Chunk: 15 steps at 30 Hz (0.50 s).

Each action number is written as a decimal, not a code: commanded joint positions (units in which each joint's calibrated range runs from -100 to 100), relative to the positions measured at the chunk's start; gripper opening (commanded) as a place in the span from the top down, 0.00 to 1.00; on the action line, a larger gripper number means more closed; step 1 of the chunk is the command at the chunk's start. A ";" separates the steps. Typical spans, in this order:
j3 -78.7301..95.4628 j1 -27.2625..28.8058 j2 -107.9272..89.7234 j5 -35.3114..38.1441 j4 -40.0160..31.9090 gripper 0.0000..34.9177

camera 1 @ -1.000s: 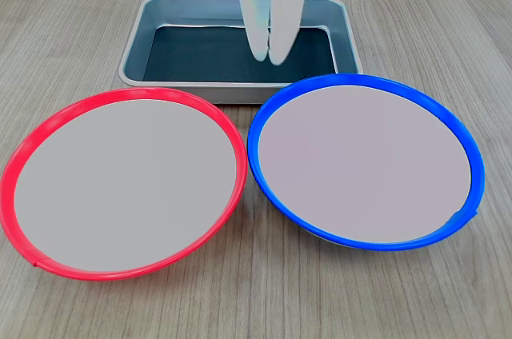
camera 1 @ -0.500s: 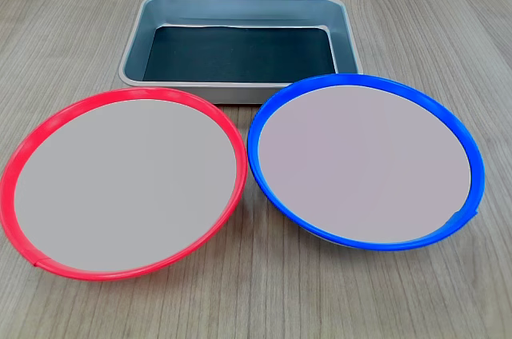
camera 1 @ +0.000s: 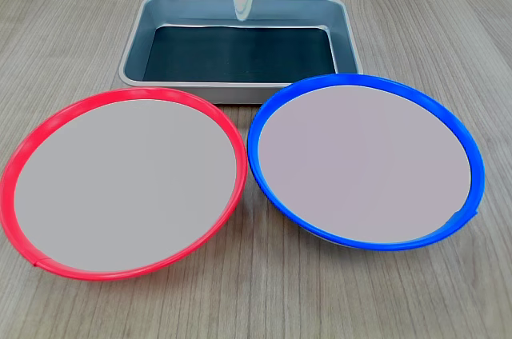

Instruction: Lift the stacked dish and set it down on the table.

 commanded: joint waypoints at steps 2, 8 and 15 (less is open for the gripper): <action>0.00 1.89 -1.53 0.00 4.51 1.00; 0.00 2.08 -1.53 -0.44 4.60 1.00; 0.00 1.52 -1.53 -0.10 4.60 0.99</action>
